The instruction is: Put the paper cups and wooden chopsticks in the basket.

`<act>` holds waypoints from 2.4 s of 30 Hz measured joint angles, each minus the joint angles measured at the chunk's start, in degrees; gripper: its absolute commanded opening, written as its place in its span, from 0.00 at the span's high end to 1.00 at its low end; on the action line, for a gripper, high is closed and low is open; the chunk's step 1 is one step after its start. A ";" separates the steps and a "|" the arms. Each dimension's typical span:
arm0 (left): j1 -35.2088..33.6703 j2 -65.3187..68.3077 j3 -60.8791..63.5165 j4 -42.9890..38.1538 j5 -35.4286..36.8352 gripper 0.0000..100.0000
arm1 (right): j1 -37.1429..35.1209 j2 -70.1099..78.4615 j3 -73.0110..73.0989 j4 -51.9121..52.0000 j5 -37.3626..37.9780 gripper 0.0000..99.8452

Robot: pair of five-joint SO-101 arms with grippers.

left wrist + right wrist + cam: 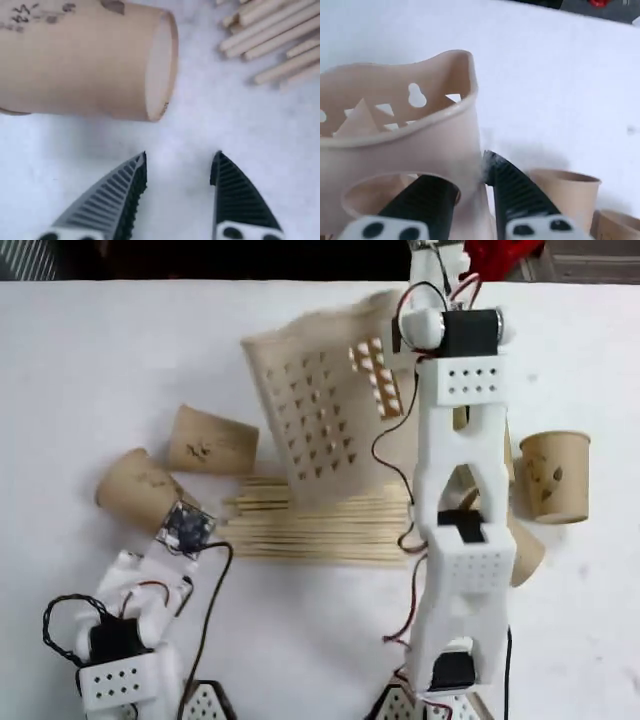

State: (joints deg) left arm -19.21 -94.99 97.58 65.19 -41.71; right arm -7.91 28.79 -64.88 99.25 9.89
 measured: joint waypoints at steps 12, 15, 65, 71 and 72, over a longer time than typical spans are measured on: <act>0.00 0.00 0.00 0.00 0.00 0.79 | -0.09 -37.19 53.01 -30.59 1.76 0.98; 0.00 0.00 0.00 0.00 0.00 0.79 | -0.70 -44.75 70.95 -47.74 1.76 0.98; 0.00 0.00 0.00 0.00 0.00 0.79 | -1.05 -37.19 105.41 -91.52 1.49 0.80; 0.00 0.00 0.00 0.00 0.00 0.79 | -0.18 -37.27 105.67 -85.89 5.45 0.72; 0.00 0.00 0.00 0.00 0.00 0.79 | 0.09 -37.36 105.58 -85.19 5.54 0.72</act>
State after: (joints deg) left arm -19.21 -94.99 97.58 65.19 -41.71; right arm -7.82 -8.57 40.70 14.07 15.43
